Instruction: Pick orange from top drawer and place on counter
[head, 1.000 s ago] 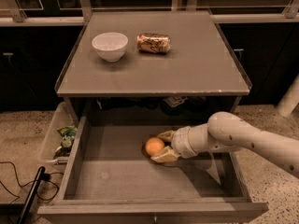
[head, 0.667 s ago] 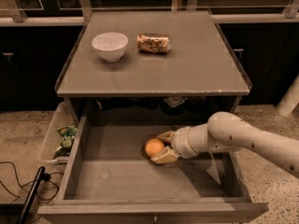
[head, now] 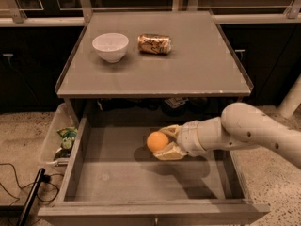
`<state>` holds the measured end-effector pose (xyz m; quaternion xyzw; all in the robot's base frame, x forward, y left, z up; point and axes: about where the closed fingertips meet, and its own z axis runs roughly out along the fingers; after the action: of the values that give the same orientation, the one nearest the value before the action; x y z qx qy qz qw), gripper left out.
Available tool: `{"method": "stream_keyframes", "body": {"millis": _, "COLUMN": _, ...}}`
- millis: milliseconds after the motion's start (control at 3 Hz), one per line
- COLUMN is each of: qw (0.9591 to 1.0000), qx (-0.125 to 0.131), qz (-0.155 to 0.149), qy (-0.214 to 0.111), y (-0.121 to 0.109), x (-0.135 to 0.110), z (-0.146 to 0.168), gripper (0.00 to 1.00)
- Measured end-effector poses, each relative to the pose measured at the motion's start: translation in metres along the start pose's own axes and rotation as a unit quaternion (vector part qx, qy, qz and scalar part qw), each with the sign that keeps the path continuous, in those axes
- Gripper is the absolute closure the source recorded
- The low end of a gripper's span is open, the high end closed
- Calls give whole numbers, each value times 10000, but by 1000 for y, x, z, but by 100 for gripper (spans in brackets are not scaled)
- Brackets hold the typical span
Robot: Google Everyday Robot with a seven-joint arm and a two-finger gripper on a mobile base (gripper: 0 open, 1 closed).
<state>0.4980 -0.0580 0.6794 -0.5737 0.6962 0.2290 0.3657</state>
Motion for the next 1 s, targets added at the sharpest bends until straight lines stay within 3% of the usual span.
{"method": "stream_keyframes", "body": {"millis": 667, "qw": 9997, "qx": -49, "qz": -222, "qy": 24, "y": 5, "x": -70, "z": -63, "gripper": 100}}
{"method": "stream_keyframes", "body": {"millis": 1000, "qw": 9968, "qx": 387, "qz": -543, "qy": 448, "y": -8, "x": -111, "z": -120, "gripper": 100}}
